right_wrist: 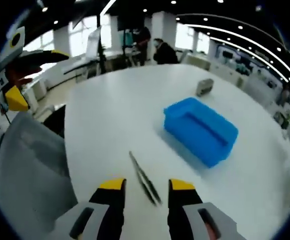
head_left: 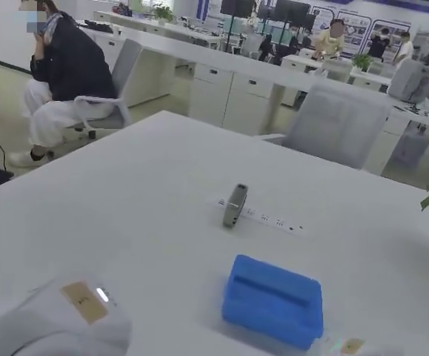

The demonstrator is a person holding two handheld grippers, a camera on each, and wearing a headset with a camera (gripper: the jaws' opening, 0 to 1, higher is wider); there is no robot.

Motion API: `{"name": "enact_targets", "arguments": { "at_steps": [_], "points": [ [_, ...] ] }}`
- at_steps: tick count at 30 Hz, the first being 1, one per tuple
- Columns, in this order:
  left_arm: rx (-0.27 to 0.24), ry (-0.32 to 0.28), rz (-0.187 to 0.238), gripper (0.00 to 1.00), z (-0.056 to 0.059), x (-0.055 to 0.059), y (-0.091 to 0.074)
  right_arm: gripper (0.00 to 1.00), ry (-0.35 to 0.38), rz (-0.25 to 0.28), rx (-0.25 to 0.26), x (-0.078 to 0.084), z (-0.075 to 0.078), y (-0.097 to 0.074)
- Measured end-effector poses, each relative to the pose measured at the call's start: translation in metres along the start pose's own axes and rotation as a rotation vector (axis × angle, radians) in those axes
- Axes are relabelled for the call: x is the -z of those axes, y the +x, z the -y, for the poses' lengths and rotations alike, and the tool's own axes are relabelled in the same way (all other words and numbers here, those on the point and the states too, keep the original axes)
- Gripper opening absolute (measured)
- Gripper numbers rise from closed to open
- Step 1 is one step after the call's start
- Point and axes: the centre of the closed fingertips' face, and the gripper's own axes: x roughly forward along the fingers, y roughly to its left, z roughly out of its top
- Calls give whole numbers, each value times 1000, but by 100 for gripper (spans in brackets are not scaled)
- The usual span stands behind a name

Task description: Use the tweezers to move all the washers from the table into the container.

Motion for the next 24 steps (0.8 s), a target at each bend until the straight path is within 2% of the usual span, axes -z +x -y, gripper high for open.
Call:
{"name": "enact_targets", "arguments": {
  "at_steps": [2,4,5,7,10,15,18,22,24],
  "points": [
    [3,6,1,98,0,-1,0,33,57,41,42,-1,4,-12],
    [5,13,2,98,0,-3,2,35,103,54,47,2,4,-24],
    [8,15,2,98,1,-3,2,37,123,68,72,2,6,-32],
    [15,20,1,98,3,-4,4,38,130,90,105,1,7,-45],
    [21,25,4,98,5,-5,5,42,165,127,125,-3,6,-61],
    [36,22,-4,97,11,-4,9,56,218,191,143,-16,-9,-85],
    [46,25,-8,97,15,-3,11,63,224,198,159,-17,-15,-93],
    [49,38,-18,97,17,-1,12,73,256,210,188,-14,-14,-98],
    [54,34,-21,97,18,0,13,75,280,205,181,-11,-14,-98]
  ]
}}
